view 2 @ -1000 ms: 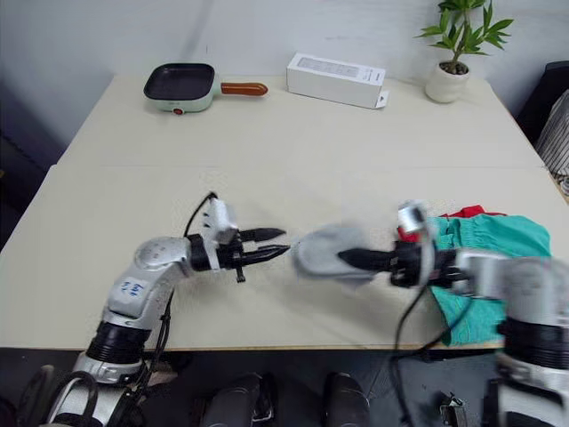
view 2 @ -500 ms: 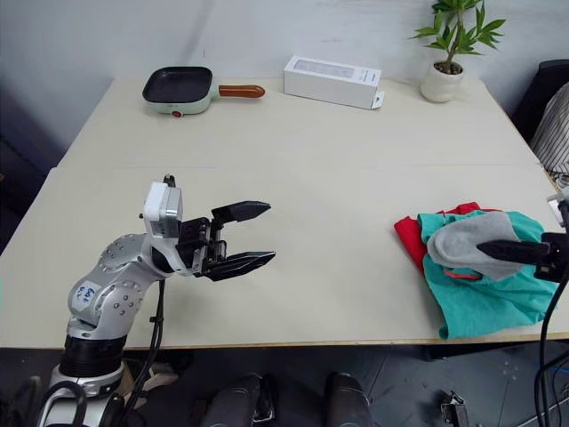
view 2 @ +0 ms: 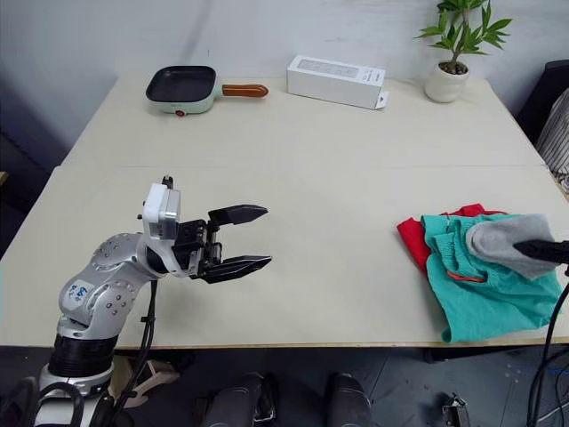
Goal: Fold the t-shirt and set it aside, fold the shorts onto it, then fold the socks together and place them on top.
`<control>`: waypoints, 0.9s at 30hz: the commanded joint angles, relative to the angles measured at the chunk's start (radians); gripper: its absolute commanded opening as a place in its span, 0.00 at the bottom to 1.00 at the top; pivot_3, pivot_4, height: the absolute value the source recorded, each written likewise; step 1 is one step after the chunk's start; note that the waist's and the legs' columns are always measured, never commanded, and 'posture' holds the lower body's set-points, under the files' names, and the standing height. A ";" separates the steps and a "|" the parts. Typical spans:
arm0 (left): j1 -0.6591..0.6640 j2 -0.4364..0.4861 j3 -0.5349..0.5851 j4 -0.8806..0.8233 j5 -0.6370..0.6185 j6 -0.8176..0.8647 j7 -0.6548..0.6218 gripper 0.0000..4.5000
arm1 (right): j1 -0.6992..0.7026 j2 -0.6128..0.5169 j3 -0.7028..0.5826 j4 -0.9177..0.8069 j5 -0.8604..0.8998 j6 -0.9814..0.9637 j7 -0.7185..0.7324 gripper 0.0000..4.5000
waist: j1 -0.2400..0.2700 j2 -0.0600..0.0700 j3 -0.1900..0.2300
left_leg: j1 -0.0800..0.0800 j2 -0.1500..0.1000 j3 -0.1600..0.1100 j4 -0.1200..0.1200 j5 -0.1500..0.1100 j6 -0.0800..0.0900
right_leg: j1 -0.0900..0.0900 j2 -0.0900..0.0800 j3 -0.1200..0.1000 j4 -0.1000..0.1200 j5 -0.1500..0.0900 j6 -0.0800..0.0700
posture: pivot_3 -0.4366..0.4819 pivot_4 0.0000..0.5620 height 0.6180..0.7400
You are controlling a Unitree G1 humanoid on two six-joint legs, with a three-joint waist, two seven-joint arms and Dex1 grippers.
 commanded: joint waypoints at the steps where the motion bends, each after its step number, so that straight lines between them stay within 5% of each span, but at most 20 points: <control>1: 0.000 0.016 0.005 -0.028 -0.010 -0.005 -0.007 1.00 | 0.012 0.013 0.012 0.009 -0.040 -0.015 0.022 0.01 | 0.000 0.000 0.000 | 0.000 0.000 0.000 0.000 0.000 0.000 | 0.000 0.000 0.000 0.001 0.000 0.000 | 0.48 0.27 1.00; 10: 0.016 0.069 -0.002 0.023 0.046 -0.036 -0.039 1.00 | 0.049 -0.039 -0.079 0.080 -0.102 -0.227 -0.096 0.72 | 0.003 0.003 0.001 | 0.000 -0.001 0.000 0.001 0.000 0.000 | 0.000 0.001 -0.004 0.003 0.000 0.000 | 0.48 0.27 1.00; 14: 0.014 0.125 0.025 0.086 0.080 -0.064 -0.067 1.00 | 0.054 -0.116 -0.109 0.111 -0.157 -0.471 -0.152 0.99 | -0.001 0.006 0.002 | 0.000 -0.001 0.000 0.001 0.000 0.000 | 0.000 0.001 -0.005 0.003 0.000 0.000 | 0.48 0.27 1.00; 20: 0.083 0.214 0.069 0.136 0.160 -0.120 -0.059 1.00 | 0.014 -0.060 -0.211 -0.035 -0.079 -0.743 -0.059 0.99 | -0.033 0.008 0.003 | 0.003 0.001 0.001 -0.001 0.000 -0.002 | 0.000 0.001 -0.004 0.003 0.000 0.000 | 0.48 0.27 1.00; 27: 0.183 0.272 0.113 0.184 0.292 -0.253 -0.014 1.00 | 0.145 0.200 -0.189 -0.553 0.074 -0.684 -0.001 0.99 | -0.026 0.006 0.004 | 0.009 0.003 0.002 -0.004 0.000 -0.004 | 0.002 0.001 -0.004 0.007 -0.001 -0.002 | 0.48 0.27 1.00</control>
